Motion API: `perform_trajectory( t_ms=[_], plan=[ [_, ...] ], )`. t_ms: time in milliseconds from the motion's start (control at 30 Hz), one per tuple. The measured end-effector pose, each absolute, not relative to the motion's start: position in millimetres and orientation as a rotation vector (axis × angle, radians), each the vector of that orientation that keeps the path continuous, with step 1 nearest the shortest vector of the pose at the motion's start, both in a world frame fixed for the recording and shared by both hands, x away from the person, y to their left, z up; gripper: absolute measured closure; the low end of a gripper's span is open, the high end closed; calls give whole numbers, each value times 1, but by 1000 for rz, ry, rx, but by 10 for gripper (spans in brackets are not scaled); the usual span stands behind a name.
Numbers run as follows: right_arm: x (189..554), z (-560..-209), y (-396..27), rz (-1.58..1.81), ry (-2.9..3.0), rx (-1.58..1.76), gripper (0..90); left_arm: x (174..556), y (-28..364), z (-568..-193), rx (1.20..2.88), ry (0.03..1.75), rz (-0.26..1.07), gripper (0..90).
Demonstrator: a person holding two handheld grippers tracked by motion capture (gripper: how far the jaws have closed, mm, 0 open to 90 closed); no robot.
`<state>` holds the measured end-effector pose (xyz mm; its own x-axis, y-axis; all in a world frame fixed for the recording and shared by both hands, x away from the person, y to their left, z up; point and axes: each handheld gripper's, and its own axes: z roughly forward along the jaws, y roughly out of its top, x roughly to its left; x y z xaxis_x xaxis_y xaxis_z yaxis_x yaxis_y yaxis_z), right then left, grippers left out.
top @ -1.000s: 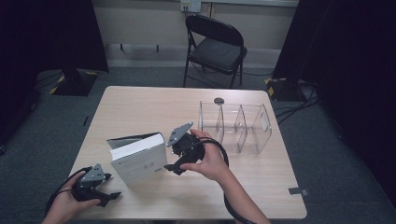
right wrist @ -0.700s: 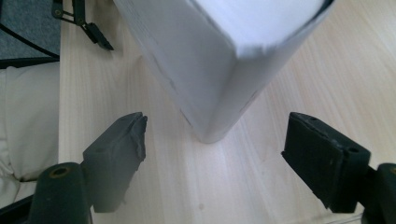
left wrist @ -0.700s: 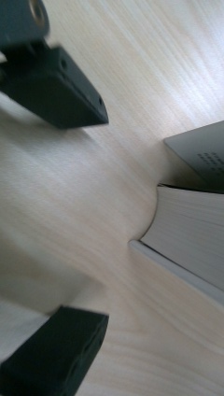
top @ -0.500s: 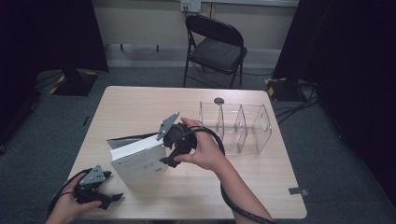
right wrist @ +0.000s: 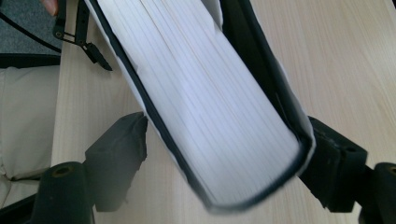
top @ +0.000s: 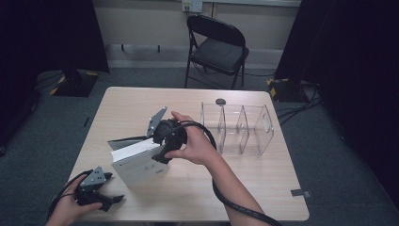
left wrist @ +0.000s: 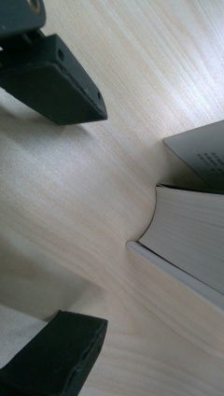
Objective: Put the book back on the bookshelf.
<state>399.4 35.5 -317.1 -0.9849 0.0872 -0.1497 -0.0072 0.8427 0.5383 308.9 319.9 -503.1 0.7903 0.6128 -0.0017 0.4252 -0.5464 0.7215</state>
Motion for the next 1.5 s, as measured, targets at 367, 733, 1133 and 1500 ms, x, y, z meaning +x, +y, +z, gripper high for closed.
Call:
perform_trajectory(
  t_ms=[367,733,1133,1500],
  plan=[
    [400,-324,46,752,2893,36,325,309,320,-503,2232,764,325,24],
    [397,-316,34,742,2932,185,522,309,320,-503,2235,759,327,20],
    [396,-312,5,666,2969,335,515,310,320,-503,2235,758,327,20],
    [402,-310,18,549,2991,385,466,310,320,-503,2236,757,326,17]
  ],
)
